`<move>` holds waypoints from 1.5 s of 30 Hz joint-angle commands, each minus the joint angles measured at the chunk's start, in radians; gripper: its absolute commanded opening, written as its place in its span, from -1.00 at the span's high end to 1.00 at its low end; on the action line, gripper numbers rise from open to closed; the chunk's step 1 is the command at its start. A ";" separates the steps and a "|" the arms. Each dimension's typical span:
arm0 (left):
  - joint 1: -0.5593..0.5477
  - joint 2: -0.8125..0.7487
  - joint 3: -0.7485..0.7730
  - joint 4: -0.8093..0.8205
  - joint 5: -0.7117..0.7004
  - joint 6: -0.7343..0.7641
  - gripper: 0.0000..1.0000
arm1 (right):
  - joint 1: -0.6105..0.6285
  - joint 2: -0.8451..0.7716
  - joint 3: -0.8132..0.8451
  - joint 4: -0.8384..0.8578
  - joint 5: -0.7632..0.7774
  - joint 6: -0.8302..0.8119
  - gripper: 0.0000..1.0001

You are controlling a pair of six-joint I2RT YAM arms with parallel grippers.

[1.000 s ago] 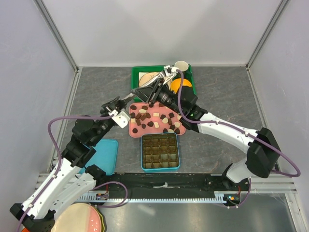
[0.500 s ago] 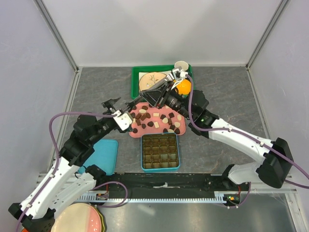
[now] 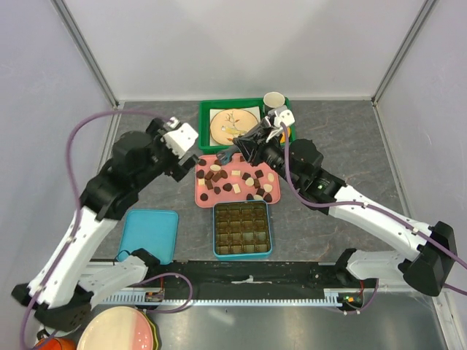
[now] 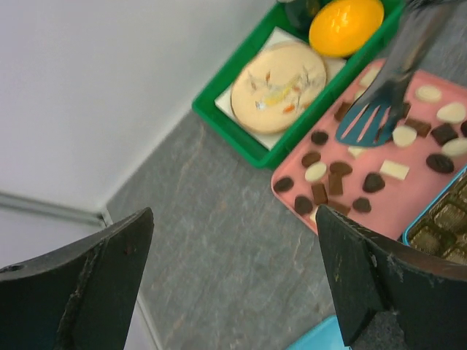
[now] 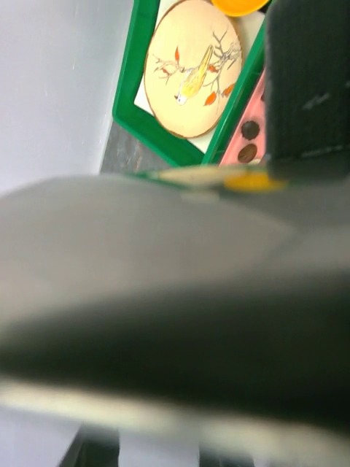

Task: Pack the chocolate
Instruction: Pick up the fake chocolate from the plate.

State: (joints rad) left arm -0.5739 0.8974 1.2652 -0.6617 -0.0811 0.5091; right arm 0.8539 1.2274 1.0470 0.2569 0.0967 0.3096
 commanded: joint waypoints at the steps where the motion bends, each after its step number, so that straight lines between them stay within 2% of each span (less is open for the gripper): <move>1: 0.103 0.188 0.078 -0.236 -0.008 -0.121 -0.94 | 0.002 -0.014 -0.010 -0.043 0.061 -0.057 1.00; 2: 0.142 0.217 0.101 -0.263 0.051 -0.162 -0.76 | 0.002 -0.011 -0.008 -0.050 0.058 -0.050 1.00; 4: 0.239 0.305 0.160 -0.283 0.157 -0.219 -0.61 | 0.002 -0.008 -0.010 -0.067 0.046 -0.052 1.00; 5: 0.268 0.328 0.171 -0.294 0.188 -0.231 -0.40 | 0.001 -0.008 -0.012 -0.070 0.051 -0.053 1.00; 6: 0.319 0.351 0.177 -0.302 0.246 -0.238 -0.30 | 0.002 -0.008 -0.010 -0.074 0.058 -0.055 1.00; 8: 0.348 0.396 0.157 -0.303 0.292 -0.261 -0.05 | 0.002 0.017 0.014 -0.114 0.083 -0.055 1.00; 10: 0.371 0.402 0.094 -0.285 0.319 -0.247 0.17 | 0.002 0.059 0.042 -0.149 0.058 -0.053 1.00; 11: 0.376 0.394 0.067 -0.273 0.325 -0.241 0.21 | 0.002 0.073 0.045 -0.151 0.037 -0.052 1.00; 15: 0.381 0.330 -0.111 -0.146 0.322 -0.208 0.61 | 0.002 0.135 0.015 -0.061 0.041 -0.040 1.00; 18: 0.385 0.299 -0.167 -0.095 0.274 -0.230 0.67 | 0.002 0.165 -0.011 0.042 0.070 -0.059 1.00; 20: 0.400 0.272 -0.196 -0.033 0.273 -0.227 0.59 | 0.002 0.182 -0.042 0.112 0.096 -0.073 1.00; 21: 0.405 0.264 -0.226 -0.006 0.274 -0.228 0.39 | 0.002 0.207 -0.050 0.177 0.103 -0.089 1.00; 22: 0.408 0.258 -0.240 0.031 0.279 -0.228 -0.21 | 0.002 0.224 -0.053 0.203 0.107 -0.096 1.00; 24: 0.416 0.273 -0.268 0.059 0.287 -0.230 -0.65 | 0.002 0.279 -0.041 0.252 0.103 -0.116 1.00; 25: 0.420 0.285 -0.274 0.080 0.291 -0.237 -0.94 | 0.002 0.300 -0.024 0.265 0.101 -0.124 1.00; 29: 0.454 0.354 -0.328 0.163 0.302 -0.271 -0.99 | 0.002 0.395 0.016 0.311 0.106 -0.165 1.00; 35: 0.457 0.347 -0.440 0.357 0.288 -0.268 -0.99 | -0.009 0.487 0.099 0.308 0.104 -0.188 0.94; 39: 0.499 0.382 -0.471 0.379 0.293 -0.228 -0.99 | -0.029 0.526 0.154 0.301 0.077 -0.182 0.92; 45: 0.542 0.387 -0.521 0.451 0.331 -0.244 -0.99 | -0.055 0.590 0.197 0.312 0.028 -0.170 0.88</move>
State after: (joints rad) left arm -0.0460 1.2842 0.7715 -0.3260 0.2111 0.2642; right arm 0.8131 1.7790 1.1866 0.5102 0.1619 0.1413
